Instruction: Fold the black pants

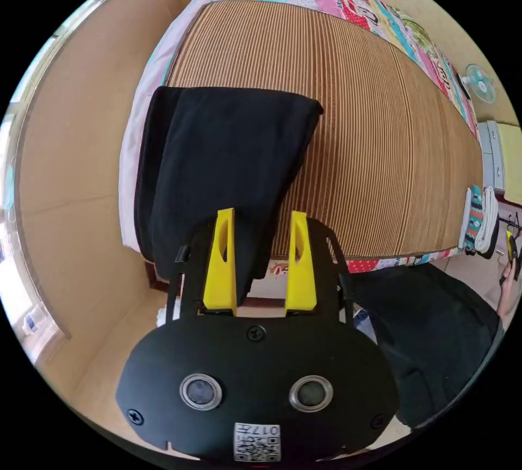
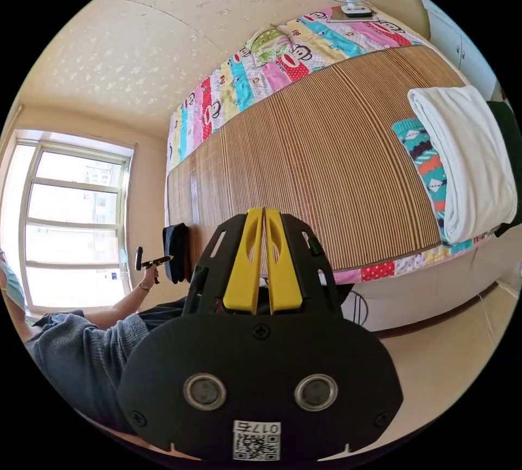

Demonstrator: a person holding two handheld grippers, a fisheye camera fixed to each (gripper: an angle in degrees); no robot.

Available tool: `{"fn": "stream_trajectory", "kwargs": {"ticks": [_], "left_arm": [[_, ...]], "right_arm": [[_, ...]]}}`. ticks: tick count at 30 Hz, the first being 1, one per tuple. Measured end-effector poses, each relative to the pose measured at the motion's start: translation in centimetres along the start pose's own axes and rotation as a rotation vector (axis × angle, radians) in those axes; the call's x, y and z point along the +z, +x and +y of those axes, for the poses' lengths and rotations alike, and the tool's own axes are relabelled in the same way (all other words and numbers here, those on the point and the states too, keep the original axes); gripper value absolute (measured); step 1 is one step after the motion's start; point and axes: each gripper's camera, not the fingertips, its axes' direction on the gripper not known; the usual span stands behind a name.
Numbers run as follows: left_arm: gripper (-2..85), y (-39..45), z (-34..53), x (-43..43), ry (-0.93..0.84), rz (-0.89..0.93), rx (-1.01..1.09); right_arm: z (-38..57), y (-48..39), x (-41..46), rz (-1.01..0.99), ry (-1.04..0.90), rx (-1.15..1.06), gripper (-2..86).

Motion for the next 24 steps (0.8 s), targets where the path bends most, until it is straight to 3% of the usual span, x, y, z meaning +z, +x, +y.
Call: {"fn": "stream_trajectory", "kwargs": {"ticks": [1, 4, 7, 10, 12, 24], "left_arm": [[10.9, 0.1, -0.2, 0.0, 0.000, -0.035, -0.034], [6.9, -0.6, -0.1, -1.4, 0.003, 0.086, -0.107], [3.6, -3.5, 2.2, -3.4, 0.089, 0.333, -0.221], [1.4, -5.6, 5.9, -7.4, 0.322, 0.671, -0.205], [-0.2, -5.4, 9.4, -13.1, 0.600, 0.958, -0.071], [-0.9, 13.9, 28.5, -39.6, 1.176, 0.968, 0.673]], "right_arm": [[0.2, 0.9, -0.9, 0.002, 0.017, 0.021, 0.4], [0.6, 2.5, -2.3, 0.060, 0.038, 0.035, 0.5], [0.6, 3.7, -2.3, 0.071, 0.035, 0.020, 0.5], [0.2, 4.7, -1.7, 0.053, 0.011, -0.020, 0.5], [-0.4, 5.1, -1.2, 0.029, -0.002, -0.067, 0.5], [-6.8, 7.4, 0.1, -0.473, -0.106, -0.482, 1.8]]}}
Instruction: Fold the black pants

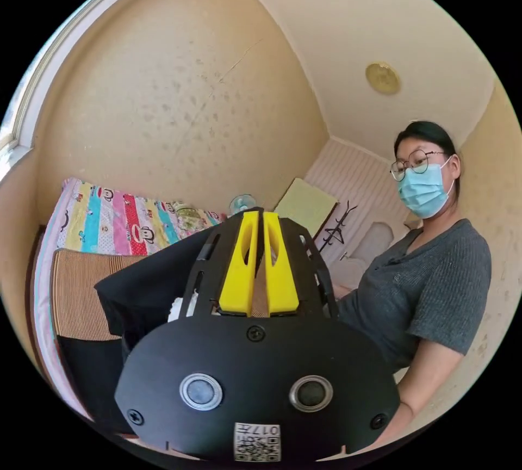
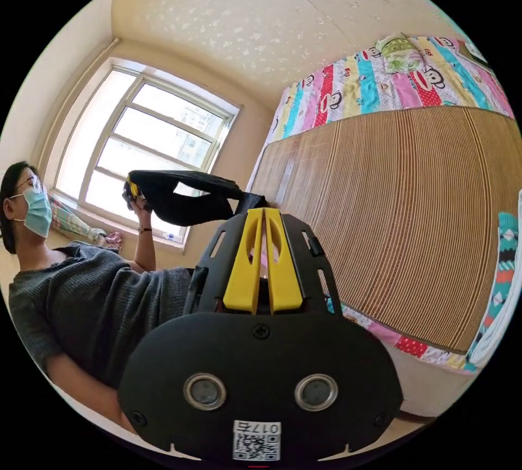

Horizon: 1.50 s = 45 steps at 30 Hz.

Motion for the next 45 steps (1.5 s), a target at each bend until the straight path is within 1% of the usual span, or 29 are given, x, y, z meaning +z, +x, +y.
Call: {"fn": "stream_trajectory", "kwargs": {"ticks": [3, 4, 5, 6, 8, 9, 10, 11, 12, 13, 14, 15, 18, 22, 24, 26, 27, 28, 29, 30, 31, 32, 33, 35, 36, 38, 41, 43, 45], "left_arm": [[-0.8, 7.2, -1.9, 1.5, -0.010, 0.006, 0.117], [-0.8, 8.5, -2.0, 2.1, -0.021, 0.000, 0.137], [-0.8, 10.6, -2.2, 3.6, -0.049, 0.025, 0.178], [-0.8, 12.3, -2.0, 5.4, -0.063, 0.081, 0.217], [-0.8, 14.1, -1.1, 8.6, -0.081, 0.195, 0.262], [-0.8, 14.8, -0.2, 11.0, -0.103, 0.282, 0.269], [-0.8, 15.0, 0.4, 12.3, -0.116, 0.325, 0.267], [-0.8, 15.2, 1.8, 14.9, -0.142, 0.401, 0.257], [-0.8, 15.3, 3.6, 17.6, -0.171, 0.468, 0.229], [-0.8, 15.2, 4.6, 18.9, -0.182, 0.503, 0.210], [-0.8, 15.0, 6.7, 21.3, -0.195, 0.591, 0.158], [-0.8, 14.5, 9.0, 23.2, -0.177, 0.679, 0.092], [-0.7, 13.0, 14.6, 26.4, -0.120, 0.842, -0.060], [-0.3, 14.5, 19.4, 28.9, -0.242, 0.838, -0.025], [0.8, 15.5, 21.6, 30.8, -0.362, 0.834, -0.003], [3.0, 14.9, 22.8, 31.8, -0.419, 0.769, -0.041], [6.5, 14.1, 23.4, 32.1, -0.447, 0.732, -0.057], [8.2, 13.7, 23.7, 32.2, -0.463, 0.715, -0.061], [11.1, 13.0, 24.1, 32.3, -0.507, 0.652, -0.064], [12.5, 12.2, 24.5, 32.6, -0.561, 0.536, -0.060], [12.6, 11.8, 24.7, 32.7, -0.579, 0.473, -0.058], [12.2, 11.2, 24.7, 32.7, -0.577, 0.368, -0.050], [11.4, 10.5, 24.5, 32.5, -0.531, 0.332, -0.051], [11.3, 9.1, 24.0, 32.3, -0.418, 0.374, -0.083], [11.3, 8.2, 23.8, 32.5, -0.343, 0.413, -0.106], [11.3, 7.3, 23.5, 33.8, -0.297, 0.441, -0.110], [11.8, 6.5, 23.9, 38.9, -0.401, 0.393, -0.132], [13.0, 5.8, 24.9, 42.4, -0.469, 0.461, -0.183], [13.7, 4.5, 26.8, 45.8, -0.486, 0.598, -0.289]], "right_arm": [[-0.2, 0.6, -0.7, -0.216, 0.010, -0.068, 4.2], [-0.2, 1.4, -0.7, -0.327, 0.016, -0.054, 6.1], [-0.4, 2.5, -0.3, -0.447, 0.019, -0.024, 10.6], [-0.4, 3.2, -0.1, -0.510, 0.025, -0.011, 12.9], [-0.8, 6.4, 0.7, -0.799, 0.091, 0.059, 21.2], [-1.0, 7.4, 1.0, -0.871, 0.110, 0.084, 22.3], [-1.3, 9.1, 1.6, -0.997, 0.131, 0.128, 23.3], [-1.6, 10.5, 2.1, -1.069, 0.131, 0.159, 23.1], [-1.6, 11.3, 2.3, -1.060, 0.115, 0.191, 20.8], [-1.3, 13.1, 2.3, -0.979, 0.082, 0.263, 16.4], [-0.7, 14.4, 1.7, -0.935, 0.079, 0.263, 10.1], [-0.4, 15.1, 1.4, -0.956, 0.093, 0.257, 7.0], [0.4, 16.6, -0.7, -1.021, 0.123, 0.205, 4.2], [-0.3, 15.0, -6.5, -1.018, 0.154, -0.006, 3.1], [-0.9, 13.2, -9.3, -1.056, 0.164, -0.161, 3.0], [-1.4, 9.9, -13.5, -1.124, 0.174, -0.448, 2.7], [-1.4, 9.1, -14.6, -1.150, 0.181, -0.528, 2.7], [-1.3, 7.6, -16.8, -1.217, 0.190, -0.693, 2.6], [-1.0, 6.2, -19.0, -1.289, 0.199, -0.849, 2.6], [-0.8, 5.5, -20.0, -1.320, 0.204, -0.919, 2.6], [-0.4, 4.2, -21.9, -1.372, 0.210, -1.045, 2.5], [0.1, 3.1, -23.6, -1.416, 0.213, -1.153, 2.5], [0.4, 2.5, -24.2, -1.434, 0.212, -1.202, 2.4], [1.9, 0.6, -25.6, -1.498, 0.195, -1.361, 2.4], [2.3, 0.3, -25.6, -1.534, 0.192, -1.382, 2.3], [3.6, 0.1, -24.2, -1.758, 0.188, -1.440, 2.3], [5.0, 0.9, -21.5, -1.887, 0.233, -1.404, 2.2], [5.7, 1.3, -19.9, -1.893, 0.246, -1.366, 2.1], [6.1, 1.6, -17.8, -1.961, 0.257, -1.337, 2.1]]}}
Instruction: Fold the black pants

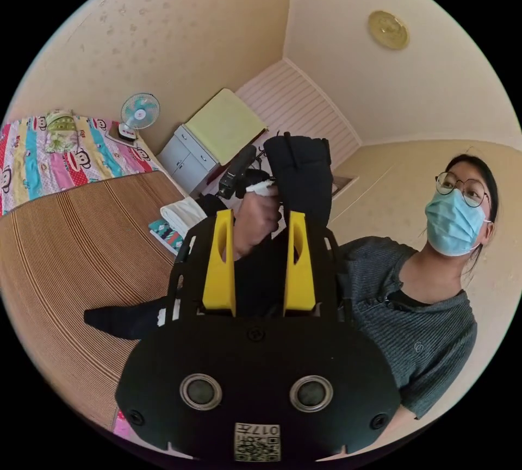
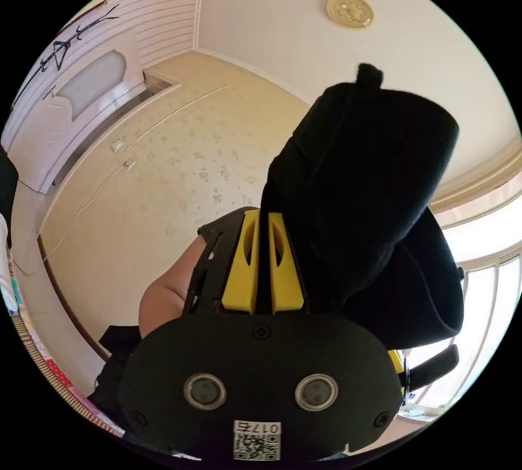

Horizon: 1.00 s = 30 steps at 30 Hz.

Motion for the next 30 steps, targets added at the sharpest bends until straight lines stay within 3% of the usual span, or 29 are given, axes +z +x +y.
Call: {"fn": "stream_trajectory", "kwargs": {"ticks": [4, 6, 10, 12, 15, 16, 18, 20, 24, 26, 30], "left_arm": [[13.4, -3.7, 0.6, 2.2, -0.006, 0.122, -0.049], [11.3, -5.2, 1.0, 2.6, 0.029, 0.365, -0.011], [4.6, -6.2, 2.6, -0.6, 0.232, 0.439, 0.059], [4.2, -4.2, 3.9, -4.3, 0.370, 0.330, 0.201], [4.1, -1.5, 4.4, -6.8, 0.408, 0.174, 0.331], [4.0, -1.1, 4.4, -6.8, 0.411, 0.132, 0.340], [4.0, 0.2, 4.0, -5.5, 0.381, -0.134, 0.338], [4.0, -0.3, 3.8, -4.2, 0.381, -0.328, 0.285], [3.9, -5.1, 3.4, -3.1, 0.357, -0.564, 0.076], [4.0, -7.4, 3.6, -3.2, 0.361, -0.580, 0.007], [4.1, -11.3, 4.1, -2.2, 0.355, -0.521, -0.087]], "right_arm": [[3.7, 2.4, -1.0, -0.074, 0.072, 0.036, 2.1], [4.3, 3.2, -1.3, 0.011, 0.009, 0.121, 2.0], [5.2, 4.8, -3.3, 0.280, -0.094, 0.322, 2.1], [5.4, 4.7, -5.3, 0.485, -0.107, 0.428, 2.1], [6.0, 3.6, -9.8, 0.953, -0.046, 0.647, 2.1], [6.3, 3.3, -11.2, 1.190, -0.031, 0.736, 2.1], [6.9, 3.3, -12.6, 1.500, -0.027, 0.861, 2.3], [6.9, 3.7, -11.4, 1.740, -0.072, 0.823, 3.3], [7.4, 10.0, -6.5, 1.760, -0.387, 0.839, 6.5], [10.1, 16.1, -4.4, 1.789, -0.637, 0.971, 10.8], [14.9, 22.9, -2.3, 1.888, -0.843, 0.972, 16.3]]}}
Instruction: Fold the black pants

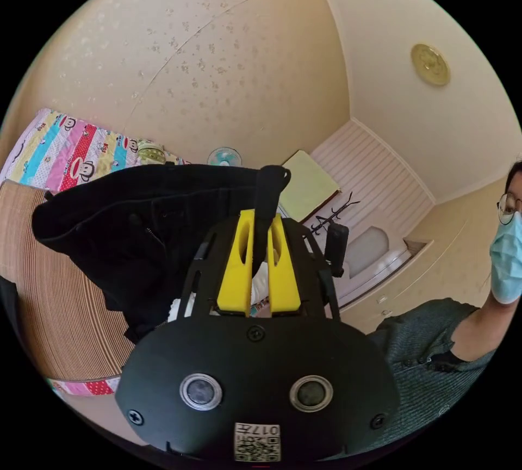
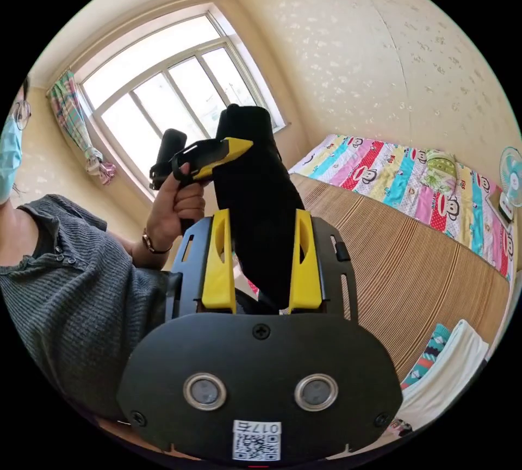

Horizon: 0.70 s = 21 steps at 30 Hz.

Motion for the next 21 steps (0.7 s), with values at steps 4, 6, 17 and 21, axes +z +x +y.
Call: {"fn": "stream_trajectory", "kwargs": {"ticks": [4, 6, 17, 21], "left_arm": [[4.1, 0.6, 0.7, 2.8, -0.104, 0.035, 0.022], [4.3, 0.9, 1.1, 3.2, -0.118, 0.016, 0.035], [7.8, -0.4, -1.0, -5.8, -0.094, 0.335, 0.300], [11.3, -4.2, -1.5, -7.2, -0.168, 0.137, 0.180]], "right_arm": [[-2.3, -0.7, 4.6, 0.046, -0.075, -0.023, 17.1], [-2.3, -0.5, 4.4, -0.013, -0.053, -0.068, 13.7], [-1.7, 5.4, -6.9, -0.590, 0.282, -0.374, 7.0], [-1.8, 7.5, -10.9, -0.903, 0.488, -0.601, 6.8]]}}
